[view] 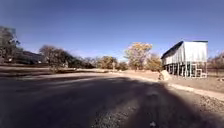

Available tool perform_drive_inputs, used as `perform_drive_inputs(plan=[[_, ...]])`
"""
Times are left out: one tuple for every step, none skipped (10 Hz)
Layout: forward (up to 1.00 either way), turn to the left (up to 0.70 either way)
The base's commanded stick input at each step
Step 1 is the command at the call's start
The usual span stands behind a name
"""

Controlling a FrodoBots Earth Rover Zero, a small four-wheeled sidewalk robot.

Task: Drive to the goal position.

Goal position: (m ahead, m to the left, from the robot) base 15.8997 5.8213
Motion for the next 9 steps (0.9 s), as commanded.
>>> perform_drive_inputs(plan=[[0.7,0.0],[0.7,0.0],[0.7,0.0],[0.7,0.0],[0.7,0.0],[0.7,0.0],[0.7,0.0],[0.7,0.0],[0.7,0.0]])
